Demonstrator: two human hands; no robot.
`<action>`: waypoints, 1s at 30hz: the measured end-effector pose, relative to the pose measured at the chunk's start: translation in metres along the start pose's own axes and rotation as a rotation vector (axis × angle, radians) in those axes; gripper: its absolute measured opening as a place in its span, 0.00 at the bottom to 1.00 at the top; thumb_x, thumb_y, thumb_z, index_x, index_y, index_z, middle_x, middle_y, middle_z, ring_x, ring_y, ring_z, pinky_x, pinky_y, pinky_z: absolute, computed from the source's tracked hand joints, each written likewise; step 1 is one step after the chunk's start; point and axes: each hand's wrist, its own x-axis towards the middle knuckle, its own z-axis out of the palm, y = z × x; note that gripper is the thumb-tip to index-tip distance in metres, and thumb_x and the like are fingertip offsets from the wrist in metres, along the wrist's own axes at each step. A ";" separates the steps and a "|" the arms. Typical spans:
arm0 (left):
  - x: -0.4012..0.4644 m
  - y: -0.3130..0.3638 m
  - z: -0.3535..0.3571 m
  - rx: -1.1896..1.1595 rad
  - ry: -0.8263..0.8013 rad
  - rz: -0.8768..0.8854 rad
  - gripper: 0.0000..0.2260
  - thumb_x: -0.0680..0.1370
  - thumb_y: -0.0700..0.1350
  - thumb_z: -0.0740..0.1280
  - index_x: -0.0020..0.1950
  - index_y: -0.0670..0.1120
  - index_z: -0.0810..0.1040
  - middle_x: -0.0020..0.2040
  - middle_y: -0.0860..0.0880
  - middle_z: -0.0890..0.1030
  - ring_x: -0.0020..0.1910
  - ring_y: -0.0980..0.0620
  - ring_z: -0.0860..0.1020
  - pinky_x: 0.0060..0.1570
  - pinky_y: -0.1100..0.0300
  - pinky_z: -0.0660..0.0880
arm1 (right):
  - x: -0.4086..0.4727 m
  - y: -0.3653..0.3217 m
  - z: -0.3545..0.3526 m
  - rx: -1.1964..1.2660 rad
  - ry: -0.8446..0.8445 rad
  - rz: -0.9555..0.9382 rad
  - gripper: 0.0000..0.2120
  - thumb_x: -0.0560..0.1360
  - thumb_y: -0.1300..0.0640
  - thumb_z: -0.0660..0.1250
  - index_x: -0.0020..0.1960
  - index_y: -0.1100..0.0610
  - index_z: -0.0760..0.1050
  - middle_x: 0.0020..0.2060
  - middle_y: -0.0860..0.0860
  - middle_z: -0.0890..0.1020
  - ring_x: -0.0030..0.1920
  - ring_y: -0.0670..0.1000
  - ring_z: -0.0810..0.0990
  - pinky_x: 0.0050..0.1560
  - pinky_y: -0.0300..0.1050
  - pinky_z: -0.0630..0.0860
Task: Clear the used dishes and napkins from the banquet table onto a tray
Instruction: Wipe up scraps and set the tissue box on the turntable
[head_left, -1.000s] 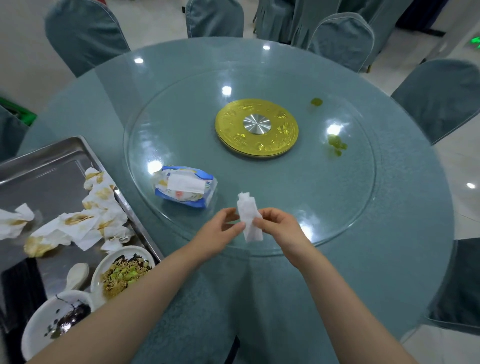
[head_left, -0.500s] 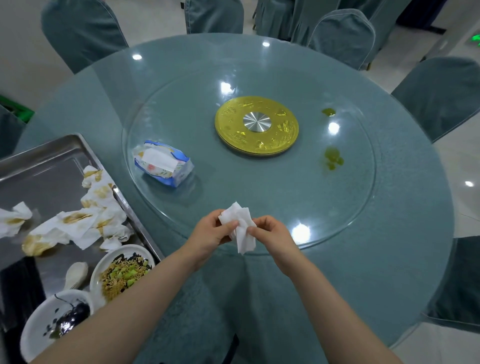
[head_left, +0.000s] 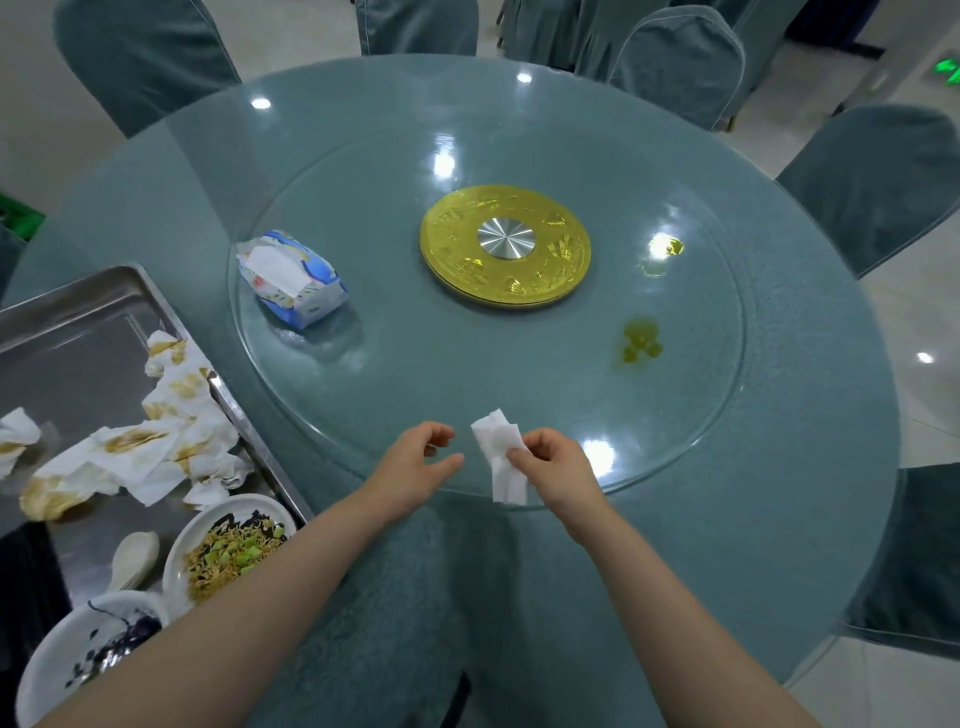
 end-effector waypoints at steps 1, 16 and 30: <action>0.002 -0.003 0.000 0.094 -0.003 0.015 0.15 0.77 0.46 0.70 0.62 0.48 0.74 0.60 0.50 0.75 0.58 0.52 0.74 0.62 0.59 0.70 | 0.003 0.000 -0.003 -0.016 0.026 -0.004 0.03 0.75 0.62 0.68 0.43 0.59 0.76 0.35 0.47 0.79 0.35 0.45 0.76 0.38 0.36 0.72; 0.025 -0.032 0.003 0.653 -0.021 0.077 0.31 0.79 0.53 0.61 0.79 0.48 0.53 0.80 0.49 0.46 0.78 0.50 0.45 0.76 0.51 0.44 | 0.061 -0.010 -0.055 -0.088 0.196 -0.029 0.13 0.74 0.62 0.63 0.48 0.47 0.82 0.41 0.42 0.84 0.39 0.44 0.79 0.40 0.39 0.74; 0.042 -0.048 0.005 0.785 0.093 0.103 0.39 0.72 0.66 0.38 0.80 0.50 0.49 0.80 0.48 0.45 0.78 0.48 0.43 0.74 0.50 0.39 | 0.116 -0.020 -0.088 -0.189 0.391 -0.081 0.16 0.76 0.64 0.59 0.56 0.54 0.81 0.44 0.49 0.83 0.44 0.51 0.80 0.44 0.41 0.73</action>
